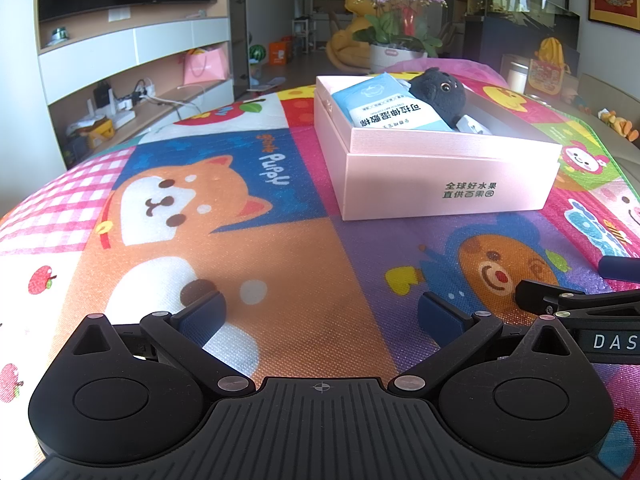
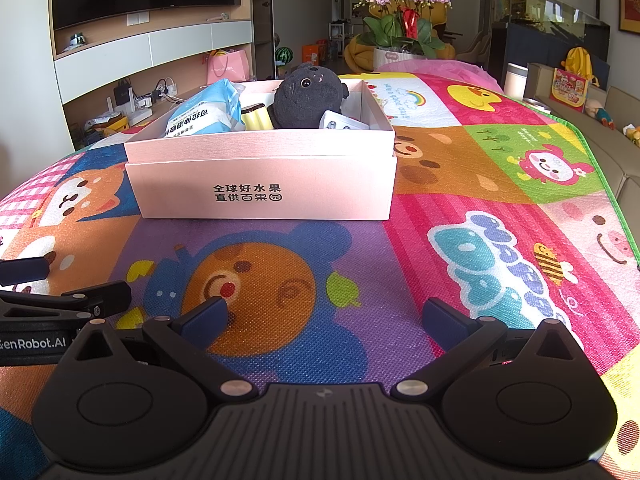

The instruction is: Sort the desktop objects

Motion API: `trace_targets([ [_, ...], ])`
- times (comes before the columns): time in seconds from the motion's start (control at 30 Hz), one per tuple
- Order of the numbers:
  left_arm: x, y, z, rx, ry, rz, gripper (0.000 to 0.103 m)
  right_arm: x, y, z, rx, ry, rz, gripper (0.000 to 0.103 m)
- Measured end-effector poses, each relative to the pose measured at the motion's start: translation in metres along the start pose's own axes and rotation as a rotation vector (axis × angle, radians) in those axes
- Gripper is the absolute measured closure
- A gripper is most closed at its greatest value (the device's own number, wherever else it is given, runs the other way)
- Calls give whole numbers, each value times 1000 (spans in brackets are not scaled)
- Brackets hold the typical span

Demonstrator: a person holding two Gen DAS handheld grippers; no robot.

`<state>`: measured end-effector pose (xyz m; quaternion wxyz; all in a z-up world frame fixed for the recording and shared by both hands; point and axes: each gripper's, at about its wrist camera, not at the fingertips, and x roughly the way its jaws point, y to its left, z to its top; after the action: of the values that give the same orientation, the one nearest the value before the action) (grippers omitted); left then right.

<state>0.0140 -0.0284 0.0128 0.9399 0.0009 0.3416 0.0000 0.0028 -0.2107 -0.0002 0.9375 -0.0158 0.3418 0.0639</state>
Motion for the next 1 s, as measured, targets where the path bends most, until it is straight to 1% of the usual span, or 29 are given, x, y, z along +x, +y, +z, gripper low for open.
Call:
trace_targets([
  [0.43, 0, 0, 0, 1, -1, 4, 0, 0, 0, 0, 2, 0, 2, 0],
  [0.6, -1, 4, -1, -10, -1, -12, 0, 1, 1, 1, -2, 1, -2, 0],
  [0.77, -6, 4, 1, 13, 57, -23, 0, 1, 1, 1, -2, 1, -1, 0],
  [1.0, -9, 4, -1, -20, 57, -13, 0, 1, 1, 1, -2, 0, -1, 0],
])
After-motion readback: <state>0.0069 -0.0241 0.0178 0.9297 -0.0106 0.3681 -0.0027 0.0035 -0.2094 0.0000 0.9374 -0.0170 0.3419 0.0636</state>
